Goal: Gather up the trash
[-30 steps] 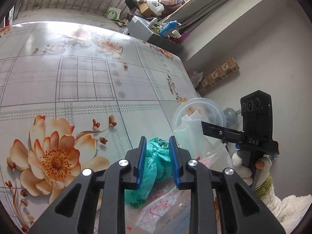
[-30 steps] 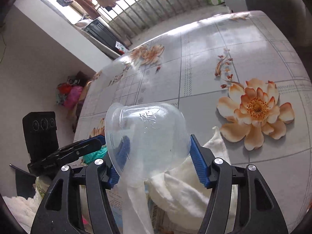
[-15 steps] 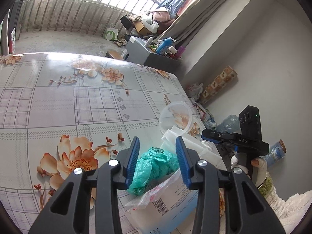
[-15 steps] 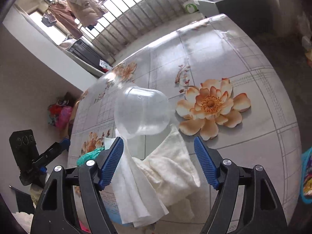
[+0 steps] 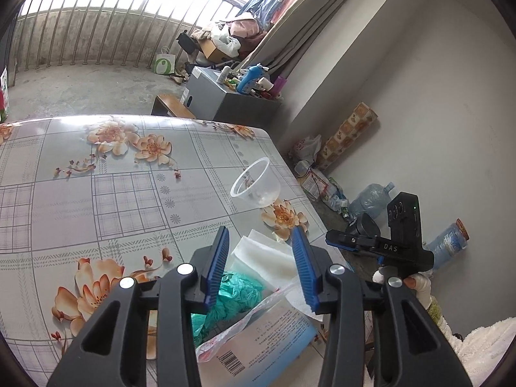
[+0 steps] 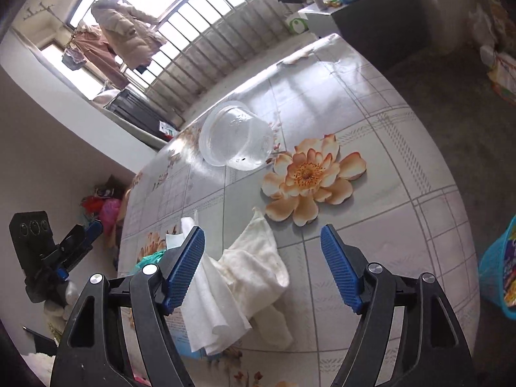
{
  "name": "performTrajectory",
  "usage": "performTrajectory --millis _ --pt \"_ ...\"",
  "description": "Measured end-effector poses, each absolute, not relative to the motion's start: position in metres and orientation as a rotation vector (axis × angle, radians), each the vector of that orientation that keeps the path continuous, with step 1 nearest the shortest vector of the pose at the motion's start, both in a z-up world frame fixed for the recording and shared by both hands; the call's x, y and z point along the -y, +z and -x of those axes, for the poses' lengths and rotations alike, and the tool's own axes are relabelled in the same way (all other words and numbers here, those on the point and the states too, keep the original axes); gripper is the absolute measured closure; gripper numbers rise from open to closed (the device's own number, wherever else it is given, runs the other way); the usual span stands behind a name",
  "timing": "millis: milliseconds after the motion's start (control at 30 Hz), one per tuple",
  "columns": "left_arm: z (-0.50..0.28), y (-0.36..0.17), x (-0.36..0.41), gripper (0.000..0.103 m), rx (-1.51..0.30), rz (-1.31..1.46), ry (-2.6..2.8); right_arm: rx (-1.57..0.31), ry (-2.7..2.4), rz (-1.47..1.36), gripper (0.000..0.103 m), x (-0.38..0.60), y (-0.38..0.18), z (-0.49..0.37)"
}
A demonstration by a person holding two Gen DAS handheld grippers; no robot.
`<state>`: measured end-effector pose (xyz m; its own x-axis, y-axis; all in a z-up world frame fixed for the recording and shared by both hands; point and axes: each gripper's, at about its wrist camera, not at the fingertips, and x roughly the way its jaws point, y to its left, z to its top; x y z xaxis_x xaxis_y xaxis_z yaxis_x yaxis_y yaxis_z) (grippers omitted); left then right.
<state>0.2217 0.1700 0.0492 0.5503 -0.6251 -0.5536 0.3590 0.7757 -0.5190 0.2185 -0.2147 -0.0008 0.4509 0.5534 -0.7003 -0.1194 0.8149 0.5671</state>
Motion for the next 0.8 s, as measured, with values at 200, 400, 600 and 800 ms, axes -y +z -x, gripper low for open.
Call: performTrajectory --millis 200,400,600,800 --pt "-0.226 0.052 -0.154 0.064 -0.806 0.329 -0.615 -1.028 0.421 -0.533 0.037 0.225 -0.009 -0.211" --pt "-0.230 0.055 -0.135 0.064 -0.812 0.297 -0.641 -1.037 0.419 -0.634 0.046 0.241 -0.022 -0.195" --pt "-0.229 0.048 -0.116 0.064 -0.838 0.294 -0.651 -0.991 0.544 -0.563 0.051 0.219 -0.008 -0.167" --pt "-0.224 0.032 -0.101 0.064 -0.879 0.288 -0.653 -0.948 0.590 -0.379 0.058 0.186 0.001 -0.149"
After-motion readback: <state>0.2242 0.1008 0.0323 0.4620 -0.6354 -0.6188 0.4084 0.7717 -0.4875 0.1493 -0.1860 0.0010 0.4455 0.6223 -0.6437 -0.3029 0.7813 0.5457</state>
